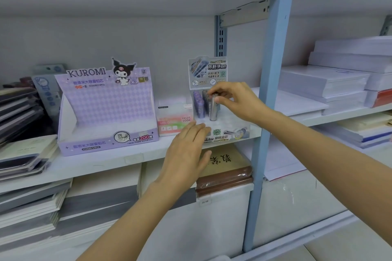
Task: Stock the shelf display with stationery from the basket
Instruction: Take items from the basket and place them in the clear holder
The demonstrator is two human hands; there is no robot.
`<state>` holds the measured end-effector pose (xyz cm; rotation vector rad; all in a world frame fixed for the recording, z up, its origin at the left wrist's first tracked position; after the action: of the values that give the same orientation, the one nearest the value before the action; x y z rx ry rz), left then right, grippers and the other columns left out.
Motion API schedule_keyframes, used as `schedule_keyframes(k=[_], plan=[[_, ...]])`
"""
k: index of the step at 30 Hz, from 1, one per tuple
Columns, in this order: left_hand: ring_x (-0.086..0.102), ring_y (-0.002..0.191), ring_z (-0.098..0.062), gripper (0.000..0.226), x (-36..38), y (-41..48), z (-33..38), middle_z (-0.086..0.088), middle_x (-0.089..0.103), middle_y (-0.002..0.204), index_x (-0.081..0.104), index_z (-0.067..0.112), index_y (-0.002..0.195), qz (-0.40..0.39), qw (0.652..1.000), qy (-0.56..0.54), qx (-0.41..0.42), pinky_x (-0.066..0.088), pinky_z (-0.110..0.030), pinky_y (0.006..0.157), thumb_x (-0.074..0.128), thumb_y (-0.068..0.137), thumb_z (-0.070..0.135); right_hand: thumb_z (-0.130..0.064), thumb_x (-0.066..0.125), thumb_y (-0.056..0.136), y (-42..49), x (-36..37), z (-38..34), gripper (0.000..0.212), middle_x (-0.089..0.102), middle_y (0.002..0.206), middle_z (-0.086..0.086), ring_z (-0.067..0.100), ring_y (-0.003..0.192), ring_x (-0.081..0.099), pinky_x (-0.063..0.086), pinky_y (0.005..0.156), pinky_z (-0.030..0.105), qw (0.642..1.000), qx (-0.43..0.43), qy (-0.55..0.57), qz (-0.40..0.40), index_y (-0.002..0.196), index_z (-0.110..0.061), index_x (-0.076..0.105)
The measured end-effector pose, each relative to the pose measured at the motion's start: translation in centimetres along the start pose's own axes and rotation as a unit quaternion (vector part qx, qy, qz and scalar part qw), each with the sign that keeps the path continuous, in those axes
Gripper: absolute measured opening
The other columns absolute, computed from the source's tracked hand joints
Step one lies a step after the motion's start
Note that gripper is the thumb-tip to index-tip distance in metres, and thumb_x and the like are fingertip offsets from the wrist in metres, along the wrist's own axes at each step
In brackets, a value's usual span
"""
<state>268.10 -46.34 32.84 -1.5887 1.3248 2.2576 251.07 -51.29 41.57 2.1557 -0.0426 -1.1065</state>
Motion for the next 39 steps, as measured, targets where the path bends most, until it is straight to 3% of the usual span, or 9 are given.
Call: schedule_keyframes(k=[4, 9, 16, 19, 21, 26, 31, 36, 39], plan=[[0.025, 0.145, -0.02, 0.05, 0.1, 0.0, 0.0, -0.002, 0.042, 0.149, 0.045, 0.014, 0.141, 0.001, 1.0, 0.001, 0.001, 0.016, -0.028, 0.119, 0.058, 0.094, 0.025, -0.006, 0.064, 0.091, 0.0, 0.4, 0.2, 0.026, 0.068, 0.11, 0.006, 0.015, 0.098, 0.063, 0.05, 0.091, 0.02, 0.999, 0.025, 0.005, -0.039, 0.117, -0.009, 0.064], [0.023, 0.146, -0.02, 0.052, 0.3, -0.1, -0.1, -0.002, 0.039, 0.151, 0.042, 0.015, 0.143, 0.002, 1.0, 0.0, 0.002, 0.015, -0.027, 0.119, 0.057, 0.094, 0.025, -0.002, 0.069, 0.086, -0.9, 1.7, 0.4, 0.018, 0.067, 0.104, 0.014, 0.026, 0.093, 0.065, 0.054, 0.09, 0.039, 0.999, 0.036, 0.028, 0.029, 0.103, 0.0, 0.067], [0.019, 0.147, -0.017, 0.063, 1.0, -2.1, -0.2, -0.003, 0.022, 0.16, 0.031, 0.014, 0.15, 0.028, 0.998, -0.064, -0.009, 0.02, -0.03, 0.119, 0.059, 0.093, 0.019, -0.011, 0.063, 0.092, -3.0, 1.9, -1.7, 0.024, 0.06, 0.11, 0.011, 0.021, 0.104, 0.057, 0.047, 0.091, 0.035, 0.997, -0.024, -0.043, 0.066, 0.116, -0.007, 0.067], [0.041, 0.131, -0.021, 0.048, 2.5, -6.7, -1.0, -0.009, 0.045, 0.142, 0.049, 0.01, 0.135, 0.147, 0.984, -0.091, -0.042, 0.03, -0.028, 0.108, 0.057, 0.088, 0.011, -0.009, 0.059, 0.094, -6.8, 4.9, -4.3, 0.013, 0.065, 0.094, 0.006, 0.012, 0.086, 0.058, 0.046, 0.074, 0.02, 0.99, -0.117, 0.03, 0.068, 0.102, -0.007, 0.069], [0.048, 0.117, -0.023, 0.036, 4.9, -11.3, -2.0, -0.01, 0.054, 0.125, 0.056, 0.009, 0.122, 0.181, 0.975, -0.092, -0.091, 0.035, -0.03, 0.098, 0.053, 0.086, 0.01, -0.013, 0.058, 0.094, -10.1, 9.0, -5.0, 0.012, 0.065, 0.089, 0.0, 0.009, 0.08, 0.058, 0.045, 0.071, 0.018, 0.989, -0.13, 0.077, -0.003, 0.098, -0.01, 0.07], [0.058, 0.097, -0.032, 0.023, 14.2, -26.0, -4.3, -0.01, 0.06, 0.112, 0.063, 0.008, 0.11, -0.062, 0.961, -0.111, -0.245, 0.044, -0.04, 0.082, 0.06, 0.088, 0.002, -0.015, 0.059, 0.095, -19.7, 22.7, -2.6, 0.015, 0.069, 0.095, 0.001, 0.01, 0.079, 0.061, 0.047, 0.071, 0.019, 0.95, 0.004, 0.148, -0.274, 0.103, -0.01, 0.07], [0.032, 0.14, -0.015, 0.052, 20.0, -39.1, -5.1, 0.0, 0.028, 0.157, 0.03, 0.016, 0.149, -0.368, 0.876, -0.064, -0.305, 0.027, -0.024, 0.108, 0.044, 0.101, 0.029, -0.023, 0.059, 0.095, -29.6, 33.5, 1.2, 0.02, 0.07, 0.103, 0.007, 0.019, 0.09, 0.064, 0.049, 0.079, 0.028, 0.871, 0.116, 0.133, -0.459, 0.109, -0.01, 0.068], [0.014, 0.147, -0.007, 0.06, 21.3, -43.8, -5.3, 0.004, -0.009, 0.162, 0.01, 0.021, 0.155, -0.449, 0.84, -0.079, -0.294, 0.016, -0.021, 0.114, 0.039, 0.103, 0.029, -0.036, 0.06, 0.091, -38.2, 39.8, 1.7, 0.026, 0.057, 0.088, 0.006, 0.017, 0.073, 0.049, 0.036, 0.061, 0.031, 0.792, 0.148, 0.095, -0.585, 0.097, -0.011, 0.056], [0.016, 0.146, -0.005, 0.056, 21.6, -44.1, -5.3, 0.004, -0.008, 0.162, 0.017, 0.022, 0.153, -0.415, 0.856, -0.08, -0.296, 0.015, -0.017, 0.112, 0.038, 0.103, 0.028, -0.049, 0.061, 0.086, -40.5, 41.4, 1.1, 0.041, 0.051, 0.1, 0.006, 0.019, 0.082, 0.045, 0.033, 0.065, 0.032, 0.801, 0.152, 0.063, -0.576, 0.103, -0.014, 0.049]])
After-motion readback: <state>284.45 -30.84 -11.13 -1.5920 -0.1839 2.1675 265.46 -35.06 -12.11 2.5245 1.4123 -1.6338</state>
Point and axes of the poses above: each hand's wrist, its own y-axis towards the middle knuckle, its own x-axis out of the palm, z = x × y, the point moved 3 cm from there along y, towards the middle knuckle
